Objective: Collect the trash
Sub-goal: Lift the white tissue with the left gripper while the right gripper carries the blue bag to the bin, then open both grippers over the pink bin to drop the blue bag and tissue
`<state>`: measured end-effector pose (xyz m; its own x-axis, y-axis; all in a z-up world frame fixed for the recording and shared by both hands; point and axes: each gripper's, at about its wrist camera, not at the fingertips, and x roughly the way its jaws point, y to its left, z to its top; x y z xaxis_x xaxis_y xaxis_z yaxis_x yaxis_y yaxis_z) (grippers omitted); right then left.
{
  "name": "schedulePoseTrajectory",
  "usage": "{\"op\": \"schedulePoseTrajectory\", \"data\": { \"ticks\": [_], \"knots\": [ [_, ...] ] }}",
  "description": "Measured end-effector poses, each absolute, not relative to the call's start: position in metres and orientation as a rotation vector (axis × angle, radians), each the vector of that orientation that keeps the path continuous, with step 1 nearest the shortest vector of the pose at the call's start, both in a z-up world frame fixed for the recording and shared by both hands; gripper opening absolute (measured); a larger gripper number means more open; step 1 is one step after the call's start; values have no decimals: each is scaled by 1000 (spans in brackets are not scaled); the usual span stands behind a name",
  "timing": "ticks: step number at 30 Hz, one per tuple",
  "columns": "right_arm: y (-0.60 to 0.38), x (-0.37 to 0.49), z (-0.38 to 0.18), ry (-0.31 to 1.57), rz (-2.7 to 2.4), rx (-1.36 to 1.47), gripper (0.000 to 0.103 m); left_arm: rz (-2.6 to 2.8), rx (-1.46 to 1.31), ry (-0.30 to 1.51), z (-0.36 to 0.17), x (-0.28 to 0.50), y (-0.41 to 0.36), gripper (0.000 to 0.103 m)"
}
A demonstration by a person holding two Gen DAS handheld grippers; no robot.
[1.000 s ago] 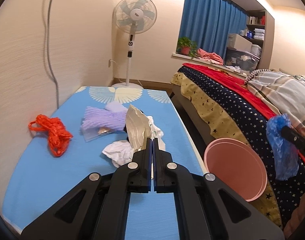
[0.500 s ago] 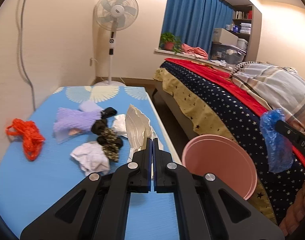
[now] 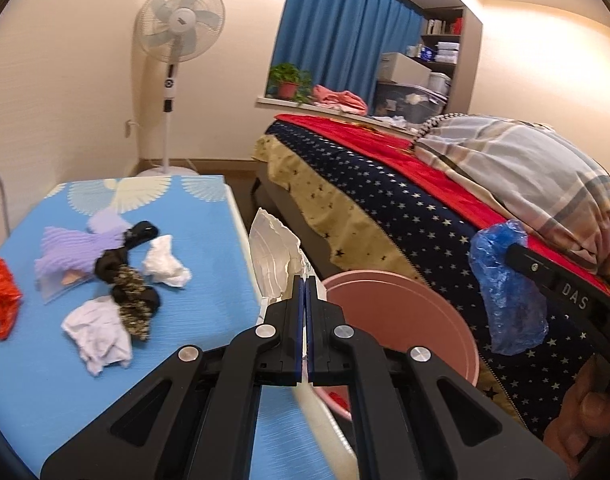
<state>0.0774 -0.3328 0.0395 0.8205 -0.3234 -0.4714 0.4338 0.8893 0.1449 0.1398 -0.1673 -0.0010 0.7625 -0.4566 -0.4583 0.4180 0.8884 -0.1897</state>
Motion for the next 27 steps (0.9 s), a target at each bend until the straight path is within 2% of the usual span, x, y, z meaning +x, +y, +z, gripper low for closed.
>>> {"op": "schedulePoseTrajectory", "data": {
  "ticks": [17, 20, 21, 25, 27],
  "knots": [
    [-348, 95, 21, 507, -439, 287, 3, -593, -72, 554, -16, 154, -200, 1],
    [-355, 99, 14, 542, -451, 313, 7, -630, -61, 578, -21, 156, -208, 1],
    [-357, 100, 13, 547, -459, 323, 12, -633, -55, 591, -24, 157, -210, 2],
    [-361, 99, 10, 555, -491, 348, 42, -635, -75, 652, -37, 165, -206, 5],
    [-360, 100, 10, 552, -492, 349, 43, -626, -98, 662, -39, 167, -199, 5]
  ]
}}
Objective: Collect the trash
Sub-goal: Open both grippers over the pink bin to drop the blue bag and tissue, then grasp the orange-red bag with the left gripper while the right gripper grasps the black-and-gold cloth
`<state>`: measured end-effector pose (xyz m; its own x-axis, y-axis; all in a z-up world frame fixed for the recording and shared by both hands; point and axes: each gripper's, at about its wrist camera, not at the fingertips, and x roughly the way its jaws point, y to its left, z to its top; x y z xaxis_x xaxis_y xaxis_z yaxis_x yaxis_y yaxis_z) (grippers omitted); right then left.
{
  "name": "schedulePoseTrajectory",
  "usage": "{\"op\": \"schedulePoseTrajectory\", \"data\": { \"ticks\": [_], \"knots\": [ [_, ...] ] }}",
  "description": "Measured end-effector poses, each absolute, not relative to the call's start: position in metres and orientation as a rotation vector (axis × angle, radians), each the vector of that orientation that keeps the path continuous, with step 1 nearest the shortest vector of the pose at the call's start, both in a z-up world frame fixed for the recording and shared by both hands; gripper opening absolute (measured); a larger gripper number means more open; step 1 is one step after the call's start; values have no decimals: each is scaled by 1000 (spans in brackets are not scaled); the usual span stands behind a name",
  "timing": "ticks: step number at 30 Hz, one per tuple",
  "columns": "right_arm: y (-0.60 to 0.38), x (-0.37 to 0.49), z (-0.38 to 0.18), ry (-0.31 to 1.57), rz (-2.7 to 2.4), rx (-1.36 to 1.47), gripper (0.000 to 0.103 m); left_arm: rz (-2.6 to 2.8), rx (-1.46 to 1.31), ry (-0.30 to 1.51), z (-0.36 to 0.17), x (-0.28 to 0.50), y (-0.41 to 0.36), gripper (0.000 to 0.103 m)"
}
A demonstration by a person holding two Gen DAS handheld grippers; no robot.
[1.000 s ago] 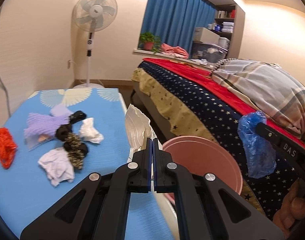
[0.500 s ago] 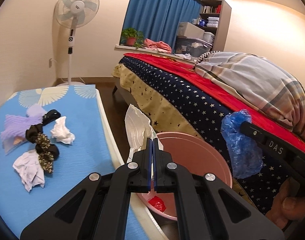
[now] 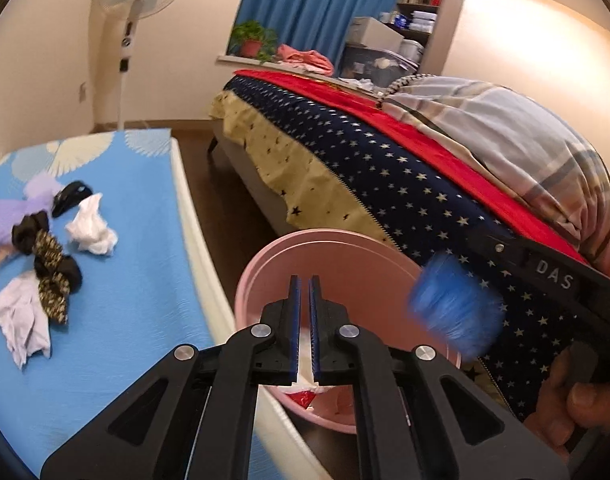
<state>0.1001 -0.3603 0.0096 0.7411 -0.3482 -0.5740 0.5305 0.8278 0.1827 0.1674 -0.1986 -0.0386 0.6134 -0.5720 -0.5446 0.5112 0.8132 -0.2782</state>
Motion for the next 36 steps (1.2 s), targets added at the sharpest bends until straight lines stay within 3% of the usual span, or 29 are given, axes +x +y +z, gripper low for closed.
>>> {"op": "schedulePoseTrajectory", "data": {
  "ticks": [7, 10, 17, 26, 31, 36],
  "knots": [
    [-355, 101, 11, 550, -463, 340, 44, -621, -91, 641, -30, 161, -189, 5],
    [-353, 101, 11, 553, -435, 351, 57, -620, -88, 634, -25, 156, -183, 5],
    [-334, 94, 21, 531, -401, 338, 57, -572, -88, 610, -14, 147, -158, 5],
    [-289, 94, 32, 503, -287, 309, 46, -456, -90, 582, -3, 136, -111, 5],
    [-266, 100, 34, 484, -231, 289, 30, -357, -113, 581, -6, 140, -81, 5],
    [-251, 113, 29, 485, -171, 288, 27, -222, -165, 589, -12, 151, -53, 5]
  ]
}}
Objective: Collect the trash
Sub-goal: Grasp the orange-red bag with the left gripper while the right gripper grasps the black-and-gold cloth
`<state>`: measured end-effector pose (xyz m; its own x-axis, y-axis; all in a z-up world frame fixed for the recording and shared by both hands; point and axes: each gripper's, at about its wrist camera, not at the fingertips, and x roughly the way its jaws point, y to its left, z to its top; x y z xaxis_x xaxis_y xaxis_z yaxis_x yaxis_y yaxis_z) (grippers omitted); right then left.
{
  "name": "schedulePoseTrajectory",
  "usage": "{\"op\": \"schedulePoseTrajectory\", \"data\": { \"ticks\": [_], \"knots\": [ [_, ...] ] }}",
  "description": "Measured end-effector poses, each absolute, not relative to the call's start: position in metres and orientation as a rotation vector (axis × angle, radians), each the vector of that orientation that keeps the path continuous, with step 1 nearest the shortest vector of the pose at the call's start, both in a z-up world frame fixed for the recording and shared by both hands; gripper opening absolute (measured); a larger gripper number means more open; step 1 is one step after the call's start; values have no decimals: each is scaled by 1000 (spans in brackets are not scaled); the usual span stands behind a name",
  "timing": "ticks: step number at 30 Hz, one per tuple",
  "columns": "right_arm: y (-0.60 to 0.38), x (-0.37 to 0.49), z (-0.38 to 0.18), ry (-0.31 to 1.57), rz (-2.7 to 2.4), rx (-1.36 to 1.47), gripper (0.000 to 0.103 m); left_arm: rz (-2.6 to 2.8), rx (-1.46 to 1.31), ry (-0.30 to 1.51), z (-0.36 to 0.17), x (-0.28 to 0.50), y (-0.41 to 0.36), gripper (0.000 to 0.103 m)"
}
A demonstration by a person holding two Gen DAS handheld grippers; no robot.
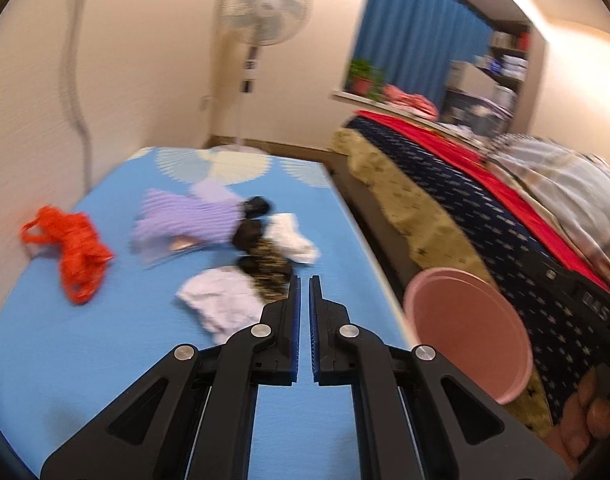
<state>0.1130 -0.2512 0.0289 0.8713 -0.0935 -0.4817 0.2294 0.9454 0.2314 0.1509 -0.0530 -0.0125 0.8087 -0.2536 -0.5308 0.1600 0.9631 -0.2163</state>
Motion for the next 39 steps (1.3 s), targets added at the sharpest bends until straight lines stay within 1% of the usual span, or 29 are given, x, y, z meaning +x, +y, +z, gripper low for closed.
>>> {"op": "schedulePoseTrajectory", "data": {
  "ticks": [13, 19, 20, 21, 22, 24, 27, 32, 33, 34, 35, 39],
  "knots": [
    [-207, 166, 0, 522, -15, 310, 27, 84, -173, 530, -24, 169, -5, 5],
    [-181, 191, -21, 569, 73, 324, 28, 196, -186, 523, -32, 179, 14, 5],
    [-177, 195, -26, 582, 89, 332, 28, 211, -189, 525, -34, 181, 17, 6],
    [-173, 199, -31, 595, 104, 336, 29, 225, -190, 527, -35, 182, 19, 12],
    [-169, 202, -35, 606, 115, 338, 29, 248, -193, 526, -37, 185, 23, 21],
    [-161, 210, -41, 626, 139, 342, 29, 272, -193, 524, -38, 188, 27, 30],
    [-149, 220, -47, 643, 163, 339, 33, 308, -187, 520, -39, 193, 34, 33],
    [-138, 233, -56, 682, 175, 337, 33, 378, -193, 516, -40, 203, 51, 38],
    [-137, 236, -58, 692, 173, 334, 33, 392, -195, 518, -41, 205, 55, 41],
    [-135, 239, -61, 707, 173, 334, 33, 414, -195, 523, -42, 208, 61, 46],
    [-134, 241, -64, 720, 173, 333, 33, 438, -197, 534, -44, 210, 67, 48],
    [-133, 248, -73, 765, 166, 341, 33, 498, -278, 592, -56, 219, 93, 48]
  ]
}}
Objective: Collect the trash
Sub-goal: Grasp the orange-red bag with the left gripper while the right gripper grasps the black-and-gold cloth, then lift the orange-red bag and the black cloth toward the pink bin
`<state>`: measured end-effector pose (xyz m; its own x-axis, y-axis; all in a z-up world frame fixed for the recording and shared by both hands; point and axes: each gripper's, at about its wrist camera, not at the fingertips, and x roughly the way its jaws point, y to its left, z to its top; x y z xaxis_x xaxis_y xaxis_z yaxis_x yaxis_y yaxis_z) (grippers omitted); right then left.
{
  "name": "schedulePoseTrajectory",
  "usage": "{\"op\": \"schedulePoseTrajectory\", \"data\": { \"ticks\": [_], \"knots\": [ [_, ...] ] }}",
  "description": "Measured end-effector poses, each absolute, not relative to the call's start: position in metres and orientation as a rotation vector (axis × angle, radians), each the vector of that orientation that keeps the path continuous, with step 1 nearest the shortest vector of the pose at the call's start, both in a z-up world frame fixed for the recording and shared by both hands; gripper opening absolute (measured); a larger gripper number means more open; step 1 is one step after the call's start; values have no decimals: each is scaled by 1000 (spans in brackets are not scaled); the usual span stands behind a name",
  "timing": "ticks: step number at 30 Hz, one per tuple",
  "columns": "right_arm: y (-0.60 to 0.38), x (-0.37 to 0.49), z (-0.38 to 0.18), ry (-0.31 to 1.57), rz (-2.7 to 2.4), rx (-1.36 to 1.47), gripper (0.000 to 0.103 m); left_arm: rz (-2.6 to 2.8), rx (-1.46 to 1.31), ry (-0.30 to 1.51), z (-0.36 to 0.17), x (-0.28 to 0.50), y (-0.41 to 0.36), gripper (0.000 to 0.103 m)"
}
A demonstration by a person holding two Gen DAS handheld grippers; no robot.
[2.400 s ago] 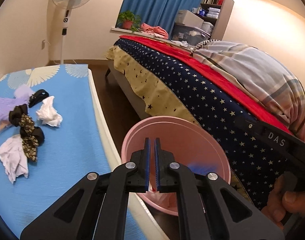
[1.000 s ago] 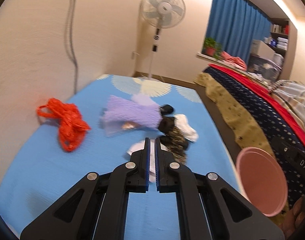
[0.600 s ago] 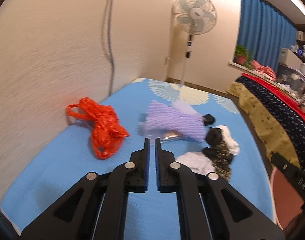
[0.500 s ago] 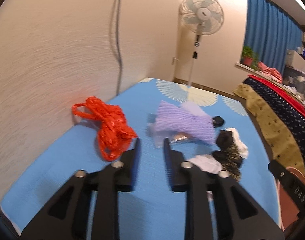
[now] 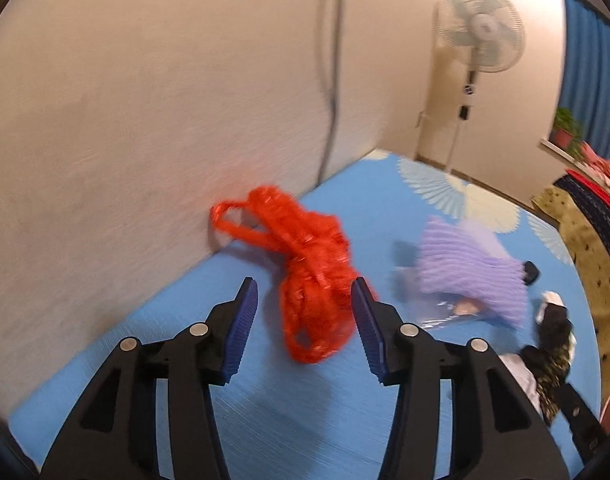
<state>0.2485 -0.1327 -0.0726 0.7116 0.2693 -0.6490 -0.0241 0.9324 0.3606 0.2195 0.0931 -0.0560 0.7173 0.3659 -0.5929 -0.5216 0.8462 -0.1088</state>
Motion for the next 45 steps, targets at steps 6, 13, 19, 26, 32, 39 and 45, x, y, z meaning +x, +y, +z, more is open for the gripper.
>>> {"op": "schedulePoseTrajectory", "data": {
  "ticks": [6, 13, 19, 26, 32, 39, 45],
  "knots": [
    [-131, 254, -78, 810, 159, 343, 30, 484, -355, 671, -70, 230, 108, 49],
    [-129, 253, -78, 808, 197, 347, 2, 428, -379, 710, -77, 233, 109, 25],
    [-128, 243, -67, 761, 198, 321, 1, 384, -340, 681, -69, 235, 95, 19],
    [-135, 224, -36, 681, 183, 310, 1, 307, -269, 604, -41, 222, 71, 18],
    [-145, 202, -10, 631, 176, 286, 1, 216, -254, 576, -26, 204, 55, 18],
    [-155, 173, 8, 601, 159, 254, 1, 134, -204, 566, -10, 184, 35, 18],
    [-162, 150, 26, 565, 142, 231, 1, 87, -176, 554, 1, 163, 22, 18]
  ]
}}
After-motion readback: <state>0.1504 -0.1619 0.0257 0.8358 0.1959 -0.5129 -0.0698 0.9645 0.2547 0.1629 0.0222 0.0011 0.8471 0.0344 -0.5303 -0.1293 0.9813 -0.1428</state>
